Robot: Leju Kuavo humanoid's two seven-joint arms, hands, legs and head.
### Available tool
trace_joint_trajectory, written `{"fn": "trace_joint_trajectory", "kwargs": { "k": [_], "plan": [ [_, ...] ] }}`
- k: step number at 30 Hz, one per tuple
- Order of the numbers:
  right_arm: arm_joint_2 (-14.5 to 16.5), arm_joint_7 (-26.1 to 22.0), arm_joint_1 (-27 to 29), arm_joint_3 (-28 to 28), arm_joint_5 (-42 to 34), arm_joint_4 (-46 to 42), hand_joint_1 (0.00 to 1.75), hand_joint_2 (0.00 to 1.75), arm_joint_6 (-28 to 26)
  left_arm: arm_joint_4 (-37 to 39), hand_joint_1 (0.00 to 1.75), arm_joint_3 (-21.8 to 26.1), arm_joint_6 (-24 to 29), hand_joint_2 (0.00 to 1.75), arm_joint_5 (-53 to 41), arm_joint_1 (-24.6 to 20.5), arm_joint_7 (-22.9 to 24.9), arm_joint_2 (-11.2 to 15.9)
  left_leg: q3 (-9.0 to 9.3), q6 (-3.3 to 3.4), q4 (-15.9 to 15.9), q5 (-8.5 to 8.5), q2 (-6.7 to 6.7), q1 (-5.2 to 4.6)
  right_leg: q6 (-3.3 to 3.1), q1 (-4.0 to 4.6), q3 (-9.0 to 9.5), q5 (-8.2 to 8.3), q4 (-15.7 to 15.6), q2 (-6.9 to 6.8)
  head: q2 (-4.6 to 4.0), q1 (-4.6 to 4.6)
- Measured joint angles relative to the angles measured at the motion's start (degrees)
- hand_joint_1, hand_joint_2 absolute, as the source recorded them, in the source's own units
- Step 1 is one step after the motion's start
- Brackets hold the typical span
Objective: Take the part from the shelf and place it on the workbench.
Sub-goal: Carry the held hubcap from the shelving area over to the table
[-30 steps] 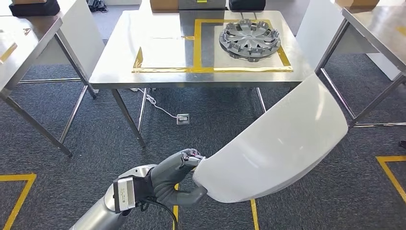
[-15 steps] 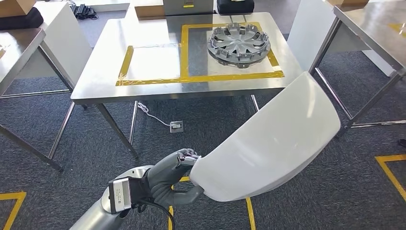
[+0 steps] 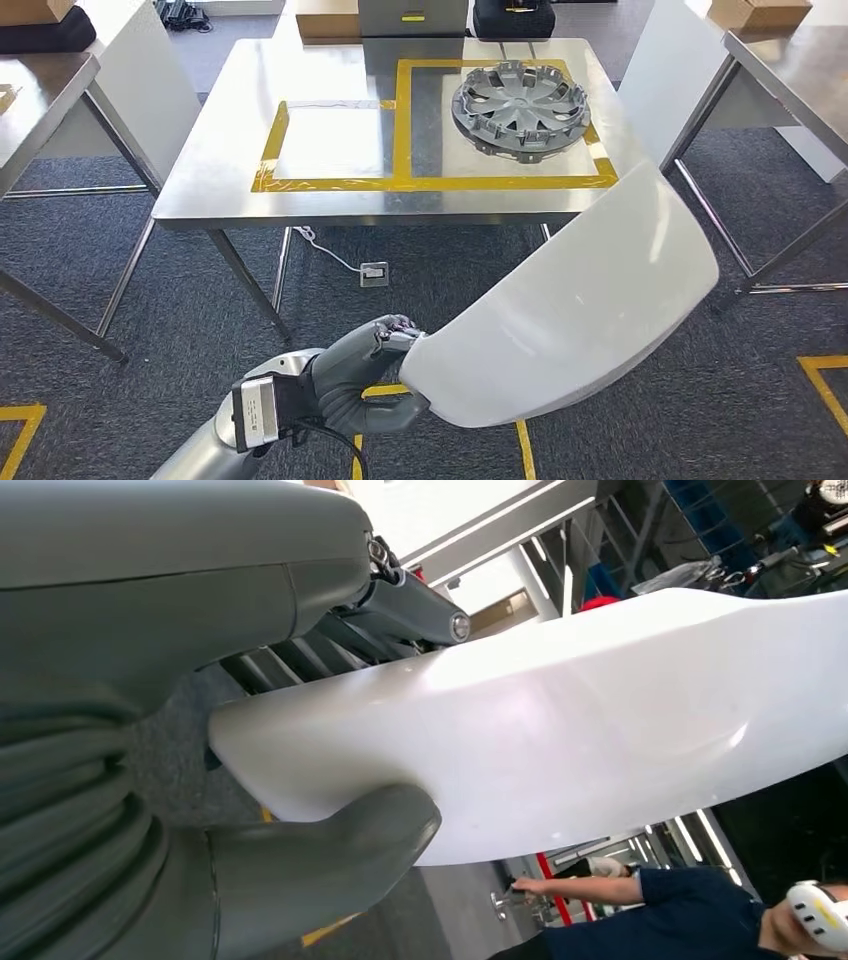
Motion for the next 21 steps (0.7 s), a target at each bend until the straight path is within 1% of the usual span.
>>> {"fn": "trace_joint_trajectory", "kwargs": {
  "k": [1,2,4,5,6,7,8,9,10,11,12,13,14,15,16,17,18,19,20,21],
  "plan": [
    [-0.01,-0.04,-0.02,0.00,0.03,0.00,0.00,0.00,0.02,-0.07,1.75,0.02,0.06,1.75,-0.09,0.05,-0.07,0.03,0.35,-0.32,0.01,-0.60,-0.01,-0.07,-0.27,0.07,0.65,1.81,-2.49,-0.12,0.00,0.07],
    [-0.01,-0.06,0.00,0.00,0.05,0.00,0.00,0.00,0.03,-0.15,1.75,0.04,0.13,1.75,-0.14,0.12,-0.15,0.08,0.67,-0.67,0.03,-1.02,-0.02,-0.18,-0.60,0.14,0.94,2.69,-3.81,-0.18,0.00,0.13],
    [-0.01,0.00,0.00,0.00,0.14,0.00,0.00,0.00,0.04,-0.36,1.75,0.10,0.28,1.75,-0.19,0.27,-0.38,0.18,1.26,-1.41,0.12,-1.42,-0.02,-0.30,-1.46,0.17,1.37,2.37,-4.12,-0.10,0.00,0.05],
    [0.00,0.03,0.03,0.00,0.16,0.00,0.00,0.00,0.03,-0.46,1.75,0.15,0.33,1.75,-0.21,0.36,-0.49,0.24,1.42,-1.74,0.77,-1.49,0.03,-0.25,-1.88,0.08,1.90,2.24,-4.20,-0.03,0.00,-0.01],
    [0.00,0.06,0.00,0.00,0.20,0.00,0.00,0.00,0.03,-0.55,1.75,0.20,0.35,1.75,-0.22,0.41,-0.60,0.30,0.86,-2.04,2.37,-1.72,0.08,-0.20,-2.31,0.02,2.51,1.98,-4.22,0.02,0.00,-0.16],
    [0.00,0.07,-0.02,0.00,0.23,0.00,0.00,0.00,0.01,-0.62,1.75,0.26,0.37,1.75,-0.23,0.47,-0.66,0.36,-0.48,-2.31,5.03,-2.31,0.13,-0.12,-2.65,-0.02,3.16,1.68,-4.24,0.07,0.00,-0.32],
    [-0.01,0.08,-0.04,0.00,0.27,0.00,0.00,0.00,0.00,-0.67,1.75,0.31,0.37,1.75,-0.24,0.56,-0.70,0.43,-2.67,-2.52,8.72,-3.36,0.17,-0.04,-2.87,-0.02,3.62,1.28,-4.27,0.06,0.00,-0.47],
    [-0.01,0.09,-0.04,0.00,0.32,0.00,0.00,0.00,-0.02,-0.68,1.75,0.34,0.38,1.75,-0.24,0.68,-0.72,0.52,-5.26,-2.67,12.52,-4.86,0.19,0.00,-2.98,-0.01,4.01,0.86,-4.27,0.07,0.00,-0.62],
    [-0.01,0.11,-0.02,0.00,0.40,0.00,0.00,0.00,-0.04,-0.69,1.75,0.36,0.38,1.75,-0.24,0.82,-0.72,0.61,-7.63,-2.73,15.52,-6.44,0.19,0.04,-3.01,0.00,4.43,0.41,-4.27,0.08,0.00,-0.69],
    [-0.01,0.12,0.00,0.00,0.50,0.00,0.00,0.00,-0.05,-0.69,1.75,0.36,0.41,1.75,-0.26,0.94,-0.71,0.68,-9.35,-2.72,17.05,-7.48,0.19,0.06,-3.00,0.02,4.97,-0.07,-4.27,0.11,0.00,-0.73],
    [-0.01,0.13,0.01,0.01,0.62,0.00,0.00,0.00,-0.03,-0.69,1.75,0.36,0.47,1.75,-0.30,1.01,-0.71,0.73,-10.13,-2.65,16.68,-7.34,0.19,0.06,-2.96,0.02,5.62,-0.58,-4.27,0.15,0.00,-0.78],
    [-0.01,0.13,-0.01,0.02,0.75,0.00,0.00,0.00,0.01,-0.70,1.75,0.37,0.57,1.75,-0.39,1.03,-0.71,0.75,-10.03,-2.51,14.51,-5.81,0.20,0.07,-2.88,0.02,6.38,-1.13,-4.27,0.19,0.00,-0.83],
    [-0.01,0.14,-0.02,0.04,0.87,0.00,0.00,0.00,0.06,-0.72,1.75,0.38,0.71,1.75,-0.55,1.04,-0.71,0.76,-9.27,-2.33,10.93,-2.99,0.20,0.06,-2.75,0.02,7.18,-1.72,-4.27,0.23,0.00,-0.88],
    [-0.01,0.19,-0.05,0.06,0.97,0.00,0.00,0.00,0.13,-0.73,1.75,0.41,0.84,1.75,-0.75,1.07,-0.71,0.79,-8.42,-2.08,7.02,0.19,0.22,0.00,-2.56,0.08,7.88,-2.30,-4.18,0.26,0.00,-0.95],
    [-0.01,0.30,-0.10,0.08,1.03,0.00,0.00,0.00,0.21,-0.75,1.75,0.45,0.94,1.75,-0.93,1.15,-0.71,0.82,-7.73,-1.77,4.04,2.28,0.25,-0.10,-2.29,0.15,8.36,-2.88,-4.12,0.33,0.00,-1.02],
    [-0.01,0.45,-0.15,0.10,1.06,0.00,0.00,0.00,0.28,-0.83,1.75,0.50,1.01,1.75,-1.07,1.28,-0.68,0.85,-7.29,-1.42,2.20,3.52,0.25,-0.21,-1.95,0.21,8.69,-3.42,-4.15,0.37,0.00,-1.04],
    [-0.03,0.61,-0.19,0.10,1.05,0.00,0.00,0.00,0.39,-0.94,1.75,0.57,1.04,1.75,-1.14,1.43,-0.67,0.89,-7.15,-0.99,1.49,3.81,0.25,-0.28,-1.55,0.32,8.89,-3.67,-3.92,0.40,0.00,-1.05],
    [-0.08,0.73,-0.22,0.11,1.05,0.00,0.00,0.00,0.47,-1.07,1.75,0.64,1.07,1.75,-1.16,1.54,-0.65,0.87,-6.81,-0.57,1.49,3.56,0.22,-0.29,-1.14,0.34,9.14,-3.85,-3.80,0.42,0.00,-1.02],
    [-0.14,0.78,-0.25,0.11,1.05,0.00,0.00,0.00,0.54,-1.21,1.75,0.70,1.07,1.75,-1.18,1.63,-0.64,0.84,-6.28,-0.20,1.32,3.73,0.18,-0.21,-0.80,0.32,9.39,-4.03,-3.47,0.35,0.00,-0.97],
    [-0.20,0.79,-0.29,0.12,1.05,0.00,0.00,0.00,0.60,-1.31,1.75,0.74,1.08,1.75,-1.19,1.66,-0.65,0.80,-5.72,0.16,1.17,3.76,0.17,-0.10,-0.50,0.30,9.31,-4.22,-2.46,0.31,0.00,-0.91]
  ]
}}
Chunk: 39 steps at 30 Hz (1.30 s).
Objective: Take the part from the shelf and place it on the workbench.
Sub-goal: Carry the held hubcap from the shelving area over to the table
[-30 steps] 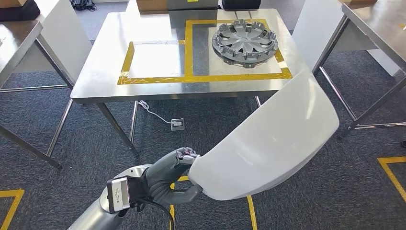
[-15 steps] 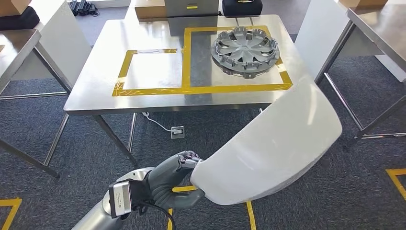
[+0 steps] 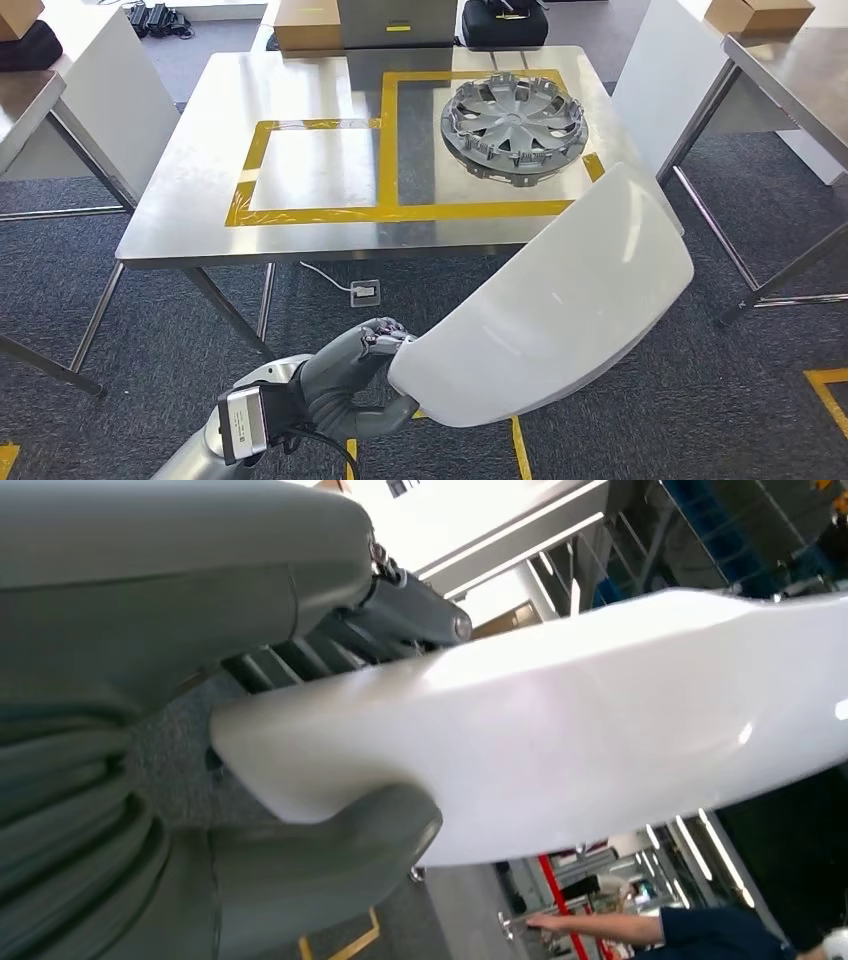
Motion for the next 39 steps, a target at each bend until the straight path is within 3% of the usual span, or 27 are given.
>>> {"fn": "trace_joint_trajectory", "kwargs": {
  "k": [2,5,6,7,9,11,14,16,17,19,21,22,25,27,31,33,35,36,37,39],
  "plan": [
    [-0.07,-0.01,-0.21,0.01,-0.01,0.00,0.00,0.00,0.09,-0.14,1.75,0.03,-0.01,1.75,-0.02,0.03,0.00,-0.09,0.98,0.50,-0.12,-0.43,0.01,0.13,0.43,-0.14,-2.35,-1.60,4.44,-0.08,0.00,0.25],
    [-0.17,-0.11,-0.15,0.02,0.08,0.00,0.00,0.00,0.13,-0.18,1.75,0.03,-0.01,1.75,-0.13,0.16,0.00,-0.13,1.92,0.81,-0.10,-1.60,-0.10,0.04,0.86,-0.18,-9.28,-4.98,13.33,-0.09,0.00,0.55],
    [-0.20,-0.20,-0.05,0.02,0.13,0.00,0.00,0.00,0.16,-0.18,1.75,0.03,-0.01,1.75,-0.19,0.21,0.00,-0.13,2.43,0.77,-0.10,-2.09,-0.18,0.02,0.90,-0.18,-10.56,-4.82,13.74,-0.09,0.00,0.61],
    [-0.22,-0.30,0.01,0.03,0.16,0.00,0.00,0.00,0.23,-0.18,1.75,0.03,-0.01,1.75,-0.22,0.24,0.00,-0.13,3.08,0.68,-0.10,-2.61,-0.25,0.02,0.85,-0.18,-10.82,-3.43,12.18,-0.09,0.00,0.68],
    [-0.25,-0.45,0.05,0.03,0.19,0.00,0.00,0.00,0.33,-0.19,1.75,0.03,-0.01,1.75,-0.40,0.26,0.00,-0.18,4.60,0.36,-0.09,-3.85,-0.28,0.00,0.46,-0.11,-9.34,2.26,5.15,-0.14,0.00,0.86],
    [-0.27,-0.36,0.06,0.03,0.17,0.00,0.00,0.00,0.25,-0.20,1.75,0.05,0.01,1.75,-0.75,0.38,-0.04,-0.21,5.58,-0.20,-0.17,-4.92,-0.29,-0.10,-0.20,0.20,-8.03,5.49,0.00,-0.28,0.00,1.00],
    [-0.29,-0.12,0.16,0.03,0.05,0.00,0.00,0.00,0.08,-0.44,1.75,0.10,0.07,1.75,-0.95,0.72,-0.31,-0.23,6.36,-1.33,0.01,-5.43,-0.30,-0.22,-1.35,0.27,-7.19,5.59,-1.12,-0.29,0.00,1.01],
    [-0.27,-0.14,0.18,0.03,0.00,0.00,0.00,0.00,0.04,-0.69,1.75,0.13,0.15,1.75,-0.96,0.88,-0.60,-0.22,5.65,-1.94,2.47,-5.78,-0.20,-0.19,-2.10,0.00,-5.99,5.18,-1.46,-0.24,0.00,0.76],
    [-0.27,-0.15,0.16,0.03,-0.01,0.00,0.00,0.00,0.03,-0.77,1.75,0.13,0.20,1.75,-0.98,0.98,-0.71,-0.20,4.20,-2.25,5.15,-6.40,-0.13,-0.09,-2.39,-0.09,-5.38,4.86,-1.59,-0.22,0.00,0.60],
    [-0.27,-0.16,0.18,0.03,-0.01,0.00,0.00,0.00,-0.06,-0.80,1.75,0.15,0.26,1.75,-1.07,1.42,-0.91,-0.06,-0.36,-2.86,12.09,-8.86,-0.08,0.16,-2.70,-0.08,-4.55,4.00,-1.61,-0.21,0.00,0.31],
    [-0.27,-0.15,0.28,0.03,-0.01,0.00,0.00,0.00,-0.21,-0.79,1.75,0.16,0.31,1.75,-1.14,1.96,-1.02,0.12,-3.97,-3.23,15.71,-10.34,-0.04,0.36,-2.67,-0.07,-3.61,3.10,-1.59,-0.16,0.00,0.21],
    [-0.27,-0.15,0.31,0.03,-0.01,0.00,0.00,0.00,-0.27,-0.79,1.75,0.17,0.31,1.75,-1.15,2.11,-1.06,0.18,-4.52,-3.26,14.97,-9.36,-0.03,0.41,-2.61,-0.07,-3.00,2.63,-1.59,-0.13,0.00,0.15],
    [-0.27,-0.06,0.27,0.03,-0.08,0.00,0.00,0.00,-0.35,-0.79,1.75,0.24,0.32,1.75,-1.17,2.18,-1.27,0.30,-2.10,-2.74,4.83,-1.80,0.06,0.34,-2.16,-0.04,-1.03,1.05,-1.54,-0.06,0.00,0.01],
    [-0.30,0.03,0.20,0.02,-0.16,0.00,0.00,0.00,-0.40,-0.77,1.75,0.35,0.29,1.75,-1.22,2.22,-1.46,0.37,-0.99,-2.00,0.96,-0.18,0.10,0.12,-1.48,0.05,-0.48,0.21,-1.50,-0.07,0.00,-0.07],
    [-0.35,0.08,0.07,0.02,-0.17,0.00,0.00,0.00,-0.43,-0.89,1.75,0.67,0.17,1.75,-1.29,2.18,-1.61,0.25,0.36,-0.41,0.34,-0.43,-0.01,0.21,-0.25,0.03,-0.69,-0.07,1.00,-0.13,0.00,0.07],
    [-0.40,0.09,-0.14,0.03,-0.16,0.00,0.00,0.00,-0.43,-0.97,1.75,0.77,0.10,1.75,-1.30,2.12,-1.64,0.08,1.21,0.11,0.06,-0.87,0.05,0.37,0.21,-0.07,-4.04,-1.56,6.64,-0.15,0.00,0.37],
    [-0.51,0.15,-0.05,0.03,-0.04,0.00,0.00,0.00,-0.47,-0.96,1.75,0.82,0.08,1.75,-1.30,2.16,-1.64,-0.01,1.66,0.33,0.04,-1.50,0.01,0.35,0.59,-0.09,-8.87,-4.14,13.15,-0.14,0.00,0.60],
    [-0.57,0.19,0.08,0.03,0.03,0.00,0.00,0.00,-0.50,-0.95,1.75,0.85,0.07,1.75,-1.30,2.20,-1.64,-0.02,2.00,0.32,0.04,-1.87,-0.06,0.35,0.62,-0.11,-10.60,-4.67,14.65,-0.15,0.00,0.66],
    [-0.62,0.20,0.19,0.02,0.10,0.00,0.00,0.00,-0.50,-0.94,1.75,0.90,0.07,1.75,-1.30,2.23,-1.64,-0.02,2.49,0.23,0.05,-2.29,-0.13,0.36,0.58,-0.12,-11.37,-3.93,14.23,-0.15,0.00,0.74],
    [-0.74,0.20,0.25,0.03,0.17,0.00,0.00,0.00,-0.50,-0.95,1.75,0.99,0.04,1.75,-1.33,2.26,-1.64,-0.02,3.74,-0.08,0.04,-3.27,-0.19,0.38,0.35,-0.18,-9.98,0.92,7.92,-0.20,-0.01,0.93]
  ]
}}
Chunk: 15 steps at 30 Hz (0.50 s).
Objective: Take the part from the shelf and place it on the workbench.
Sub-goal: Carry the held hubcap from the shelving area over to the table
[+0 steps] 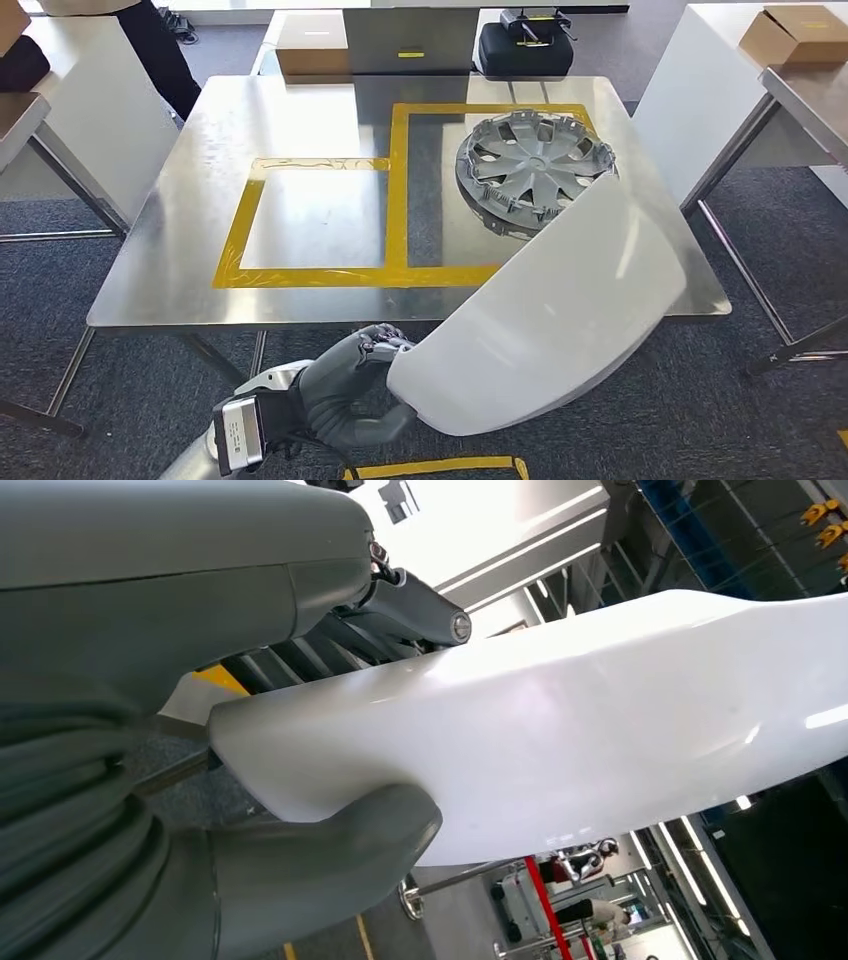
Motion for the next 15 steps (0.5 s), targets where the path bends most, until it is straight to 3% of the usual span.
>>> {"fn": "trace_joint_trajectory", "kwargs": {
  "k": [1,3,7,9,12,13,14,15],
  "plan": [
    [-0.05,-0.01,-0.01,0.00,0.03,0.00,0.00,0.00,0.00,-0.01,1.75,0.03,-0.02,1.75,-0.03,0.01,0.00,0.01,0.63,-0.23,0.01,-0.49,0.03,-0.03,-0.16,0.01,1.11,2.29,-3.61,-0.07,0.00,0.06],
    [-0.12,0.06,-0.04,0.01,0.13,0.00,0.00,0.00,0.01,-0.04,1.75,0.06,-0.05,1.75,-0.12,0.05,0.00,0.03,1.18,-0.87,-0.10,-1.26,0.05,-0.12,-0.70,0.27,2.42,4.11,-8.06,-0.24,0.01,0.19],
    [-0.11,0.20,0.07,0.01,0.32,0.00,0.00,0.00,0.01,-0.23,1.75,0.13,-0.05,1.75,-0.16,0.20,-0.04,0.10,1.69,-2.32,0.92,-1.70,0.15,-0.22,-2.35,0.19,3.59,3.82,-8.94,-0.14,0.01,0.08],
    [-0.11,0.22,-0.01,0.01,0.39,0.00,0.00,0.00,0.00,-0.35,1.75,0.16,-0.05,1.75,-0.17,0.24,-0.10,0.13,-0.57,-2.79,5.26,-3.13,0.25,-0.13,-2.94,0.11,4.63,3.26,-9.06,-0.10,0.01,-0.23],
    [-0.14,0.25,0.04,0.01,0.51,0.00,0.00,0.00,-0.02,-0.38,1.75,0.18,-0.05,1.75,-0.27,0.79,-0.20,0.27,-7.31,-3.04,15.11,-6.85,0.26,-0.09,-3.29,0.25,5.90,2.01,-9.06,-0.06,0.00,-0.55],
    [-0.16,0.26,0.07,0.01,0.53,0.00,0.00,0.00,-0.02,-0.38,1.75,0.18,-0.05,1.75,-0.39,0.99,-0.25,0.34,-8.57,-2.92,15.88,-6.66,0.26,-0.10,-3.32,0.33,6.46,1.55,-9.05,-0.02,0.00,-0.60],
    [-0.18,0.25,0.08,0.01,0.55,0.00,0.00,0.00,-0.02,-0.39,1.75,0.18,-0.05,1.75,-0.50,1.10,-0.31,0.40,-8.71,-2.71,14.48,-5.13,0.26,-0.13,-3.33,0.41,7.12,1.06,-9.05,0.03,0.00,-0.64],
    [-0.18,0.24,0.07,0.01,0.57,0.00,0.00,0.00,-0.02,-0.40,1.75,0.19,-0.05,1.75,-0.58,1.14,-0.37,0.45,-7.92,-2.37,11.26,-2.57,0.26,-0.23,-3.31,0.50,7.85,0.55,-9.06,0.07,0.01,-0.69]
  ]
}}
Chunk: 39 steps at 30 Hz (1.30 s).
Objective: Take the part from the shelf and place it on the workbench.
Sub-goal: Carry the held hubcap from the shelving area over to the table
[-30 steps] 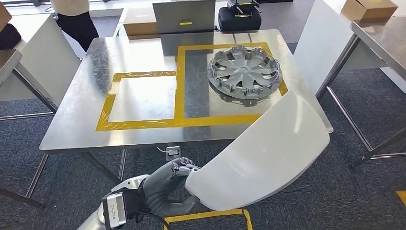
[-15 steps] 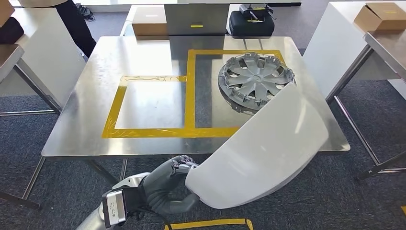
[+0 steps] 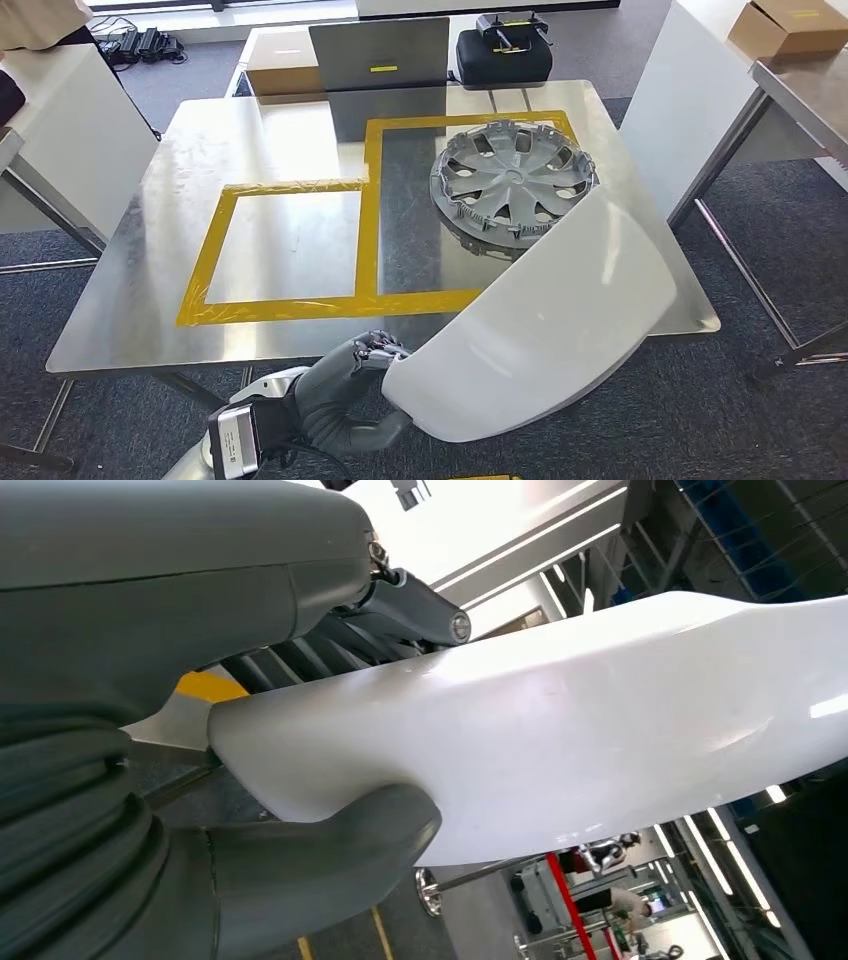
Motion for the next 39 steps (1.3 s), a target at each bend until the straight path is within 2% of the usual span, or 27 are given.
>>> {"fn": "trace_joint_trajectory", "kwargs": {
  "k": [1,2,3,5,7,8,10,12,13,14,15,16,17,18,19,22,23,24,27,28,29,30,31,32,33,35,39],
  "plan": [
    [0.00,-0.02,-0.01,0.00,0.02,0.00,0.00,0.00,0.01,-0.03,1.75,0.01,0.00,1.75,-0.05,0.00,-0.08,0.05,1.18,0.46,-4.04,2.91,0.02,-0.16,0.06,0.07,0.62,-0.51,-0.04,0.02,0.00,-0.06],
    [0.01,-0.05,-0.03,0.00,0.03,0.00,0.00,0.00,0.02,-0.06,1.75,0.03,0.00,1.75,-0.05,0.01,-0.14,0.09,2.20,0.82,-7.30,4.39,0.02,-0.39,0.23,0.15,1.13,-0.97,-0.04,0.08,0.00,-0.08],
    [0.01,-0.07,-0.07,0.00,0.04,0.00,0.00,0.00,0.03,-0.10,1.75,0.07,0.00,1.75,-0.06,0.03,-0.18,0.12,2.97,1.15,-9.46,5.07,0.00,-0.61,0.54,0.19,1.41,-1.41,-0.09,0.08,0.00,-0.12],
    [-0.02,-0.11,-0.11,0.01,0.07,0.00,0.00,0.00,0.08,-0.22,1.75,0.16,0.00,1.75,-0.09,0.11,-0.22,0.15,3.45,1.65,-10.64,4.67,-0.07,-0.81,1.26,0.25,1.99,-1.77,0.21,0.06,0.00,-0.12],
    [-0.13,-0.14,-0.14,0.03,0.10,0.00,0.00,0.00,0.15,-0.40,1.75,0.25,0.00,1.75,-0.10,0.14,-0.23,0.11,4.61,2.20,-11.28,5.22,-0.10,-0.57,1.80,0.25,2.54,-1.99,0.98,0.00,0.00,-0.12],
    [-0.17,-0.15,-0.22,0.04,0.11,0.00,0.00,0.00,0.21,-0.46,1.75,0.27,0.00,1.75,-0.11,0.09,-0.25,0.08,5.37,2.42,-11.51,5.12,-0.07,-0.43,2.07,0.22,2.10,-2.32,2.19,0.00,0.00,-0.01],
    [-0.26,-0.17,-0.44,0.06,0.12,0.00,0.00,0.00,0.31,-0.53,1.75,0.31,0.00,1.75,-0.14,0.01,-0.33,0.04,6.35,2.75,-11.87,4.74,0.00,-0.20,2.69,0.02,-1.29,-4.10,7.67,0.00,0.00,0.25],
    [-0.38,-0.19,-0.36,0.07,0.19,0.00,0.00,0.00,0.36,-0.54,1.75,0.32,0.01,1.75,-0.20,0.09,-0.39,0.03,6.77,2.85,-11.90,4.12,-0.06,-0.14,3.21,-0.18,-6.36,-6.50,13.83,0.00,0.00,0.44],
    [-0.43,-0.22,-0.24,0.07,0.24,0.00,0.00,0.00,0.38,-0.53,1.75,0.32,0.03,1.75,-0.23,0.17,-0.43,0.03,7.14,2.78,-11.90,3.72,-0.13,-0.11,3.37,-0.28,-8.05,-6.80,14.94,0.00,0.00,0.49],
    [-0.46,-0.26,-0.16,0.07,0.28,0.00,0.00,0.00,0.43,-0.53,1.75,0.32,0.08,1.75,-0.23,0.23,-0.46,0.03,7.66,2.65,-11.90,3.26,-0.20,-0.06,3.47,-0.36,-8.75,-5.85,14.09,-0.01,0.00,0.55],
    [-0.51,-0.31,-0.12,0.07,0.31,0.00,0.00,0.00,0.48,-0.54,1.75,0.32,0.15,1.75,-0.24,0.26,-0.50,0.03,8.33,2.47,-11.89,2.75,-0.24,0.00,3.55,-0.45,-8.46,-3.63,11.42,-0.02,0.00,0.61],
    [-0.57,-0.33,-0.10,0.08,0.34,0.00,0.00,0.00,0.54,-0.54,1.75,0.32,0.24,1.75,-0.25,0.27,-0.56,0.04,8.91,2.25,-11.90,2.21,-0.23,0.03,3.58,-0.54,-7.59,-0.51,7.66,-0.08,0.00,0.68],
    [-0.63,-0.31,-0.12,0.08,0.39,0.00,0.00,0.00,0.60,-0.53,1.75,0.33,0.34,1.75,-0.25,0.28,-0.60,0.05,9.46,2.00,-11.80,1.67,-0.20,-0.01,3.41,-0.55,-6.79,1.80,4.28,-0.17,0.00,0.75],
    [-0.67,-0.25,-0.13,0.09,0.48,0.00,0.00,0.00,0.64,-0.55,1.75,0.33,0.44,1.75,-0.27,0.29,-0.65,0.06,9.76,1.70,-11.80,1.21,-0.20,-0.09,3.07,-0.47,-6.20,3.29,1.92,-0.25,0.00,0.83],
    [-0.70,-0.18,-0.11,0.10,0.56,0.00,0.00,0.00,0.68,-0.57,1.75,0.34,0.51,1.75,-0.31,0.31,-0.69,0.07,9.98,1.35,-11.76,0.87,-0.19,-0.18,2.60,-0.42,-5.97,3.99,0.69,-0.31,0.00,0.89],
    [-0.73,-0.13,-0.09,0.25,0.76,0.00,0.00,0.00,0.79,-0.82,1.75,0.38,0.64,1.75,-0.40,0.37,-0.73,0.07,10.53,0.36,-11.12,0.42,-0.16,-0.25,1.15,-0.46,-5.22,3.69,0.43,-0.19,-0.01,0.82],
    [-0.74,-0.14,-0.13,0.33,0.79,0.00,0.00,0.00,0.80,-0.92,1.75,0.39,0.67,1.75,-0.40,0.36,-0.74,0.07,9.98,0.08,-9.70,0.17,-0.11,-0.21,0.77,-0.51,-4.69,3.46,0.37,-0.15,0.00,0.68],
    [-0.75,-0.15,-0.17,0.40,0.81,0.00,0.00,0.00,0.78,-0.99,1.75,0.40,0.70,1.75,-0.39,0.37,-0.74,0.08,8.72,-0.21,-7.30,-0.46,-0.05,-0.12,0.49,-0.57,-4.14,3.22,0.29,-0.10,0.00,0.51],
    [-0.79,0.06,-0.16,0.51,0.93,0.00,0.00,0.00,0.62,-1.07,1.75,0.46,0.92,1.75,-0.39,0.80,-0.81,0.20,2.13,-0.74,2.63,-4.38,0.01,0.08,0.09,-0.54,-3.10,2.27,0.26,-0.10,0.00,0.12],
    [-0.79,0.34,-0.13,0.52,0.96,0.00,0.00,0.00,0.58,-1.05,1.75,0.53,1.10,1.75,-0.39,1.01,-0.89,0.30,0.59,-0.78,4.08,-4.78,0.01,0.10,0.07,-0.52,-2.74,1.95,0.28,-0.08,0.00,0.08],
    [-0.79,0.79,-0.11,0.54,0.97,0.00,0.00,0.00,0.54,-1.05,1.75,0.67,1.36,1.75,-0.41,1.20,-1.02,0.40,0.03,-0.77,3.55,-3.82,0.00,0.10,0.10,-0.51,-2.31,1.61,0.30,-0.02,0.00,0.04],
    [-0.79,1.32,-0.10,0.54,0.97,0.00,0.00,0.00,0.47,-1.04,1.75,0.91,1.68,1.75,-0.49,1.35,-1.17,0.51,0.52,-0.67,0.96,-1.52,0.01,0.10,0.17,-0.51,-1.79,1.24,0.32,0.04,0.00,-0.01],
    [-0.78,1.82,-0.08,0.55,0.97,0.00,0.00,0.00,0.38,-1.05,1.75,1.20,1.99,1.75,-0.60,1.47,-1.34,0.63,1.67,-0.45,-2.97,1.45,0.01,0.09,0.29,-0.51,-1.28,0.85,0.31,0.09,0.00,-0.06],
    [-0.74,2.42,-0.08,0.55,0.95,0.00,0.00,0.00,0.24,-1.06,1.75,1.51,2.32,1.75,-0.81,1.57,-1.49,0.79,2.81,-0.18,-6.58,3.52,0.03,-0.01,0.45,-0.49,-0.87,0.53,0.33,0.12,0.00,-0.09],
    [-0.71,3.10,-0.09,0.55,0.91,0.00,0.00,0.00,0.03,-1.07,1.75,1.84,2.64,1.75,-1.05,1.65,-1.59,0.93,3.61,0.11,-9.25,4.53,0.03,-0.15,0.70,-0.47,-0.68,0.29,0.33,0.13,0.00,-0.16],
    [-0.62,4.81,-0.05,0.55,0.80,0.01,0.00,0.00,-0.43,-1.18,1.75,2.54,3.38,1.75,-1.59,1.86,-1.68,1.20,4.09,0.48,-10.90,4.90,-0.01,-0.34,1.17,-0.35,-0.64,-0.13,0.42,0.07,0.00,-0.22],
    [-0.24,9.11,-0.06,0.54,0.58,0.02,0.00,0.00,-1.44,-1.76,1.75,4.37,5.46,1.75,-3.07,2.09,-1.66,1.63,4.30,0.71,-11.06,5.56,-0.18,-0.32,0.80,-0.20,-0.30,-0.27,0.11,0.04,0.00,-0.09]
  ]
}}
